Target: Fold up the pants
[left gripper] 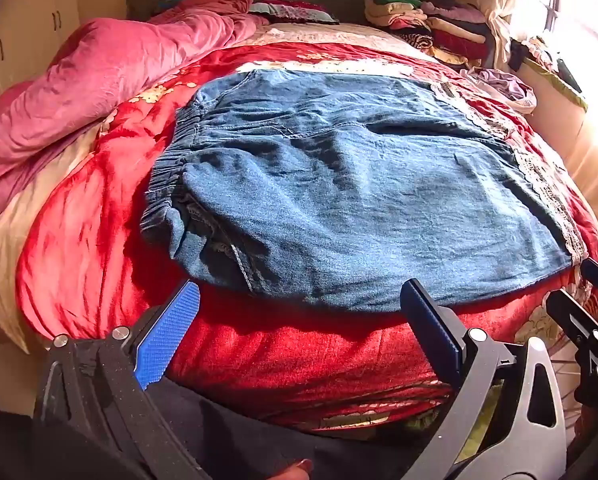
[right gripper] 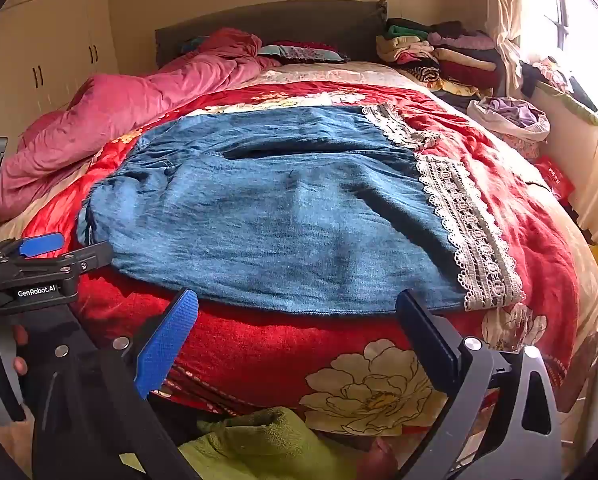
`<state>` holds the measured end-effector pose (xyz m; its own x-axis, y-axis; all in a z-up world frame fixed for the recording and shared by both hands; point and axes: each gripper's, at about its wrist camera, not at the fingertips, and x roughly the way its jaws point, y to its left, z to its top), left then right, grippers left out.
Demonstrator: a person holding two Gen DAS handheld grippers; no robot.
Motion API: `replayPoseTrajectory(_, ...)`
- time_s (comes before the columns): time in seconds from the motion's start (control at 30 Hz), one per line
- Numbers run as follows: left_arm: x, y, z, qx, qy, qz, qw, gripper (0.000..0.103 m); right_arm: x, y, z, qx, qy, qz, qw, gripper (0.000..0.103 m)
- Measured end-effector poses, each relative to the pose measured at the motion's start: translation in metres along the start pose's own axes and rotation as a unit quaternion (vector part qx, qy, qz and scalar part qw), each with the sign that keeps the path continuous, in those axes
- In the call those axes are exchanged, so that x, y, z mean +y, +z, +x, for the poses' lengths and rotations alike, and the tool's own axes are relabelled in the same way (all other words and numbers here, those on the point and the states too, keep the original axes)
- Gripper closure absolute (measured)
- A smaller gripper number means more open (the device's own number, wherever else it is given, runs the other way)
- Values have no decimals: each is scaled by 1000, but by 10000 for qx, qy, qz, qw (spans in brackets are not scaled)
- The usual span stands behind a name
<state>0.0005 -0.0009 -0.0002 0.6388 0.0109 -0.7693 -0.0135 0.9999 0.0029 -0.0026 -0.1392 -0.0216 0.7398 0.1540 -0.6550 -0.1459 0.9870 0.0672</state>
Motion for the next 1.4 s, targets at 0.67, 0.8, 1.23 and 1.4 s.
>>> replayPoseTrajectory(0.67,-1,1,-1,-75,-67,-51,9999,9,1,1,0,42,-36,-34,10000,4)
replayPoseTrajectory(0.8,-1,1,-1,-75,-67,-54,9999,9,1,0,0,40,-36,-31,10000,4)
replayPoseTrajectory(1.23,-1,1,-1,-81,-77,-53,9999,9,2,-1,2,85,-26,-24,10000,4)
replayPoseTrajectory(1.4,-1,1,-1,-84,-71,-55,9999,9,2,-1,2,101,-36,-6,9999,4)
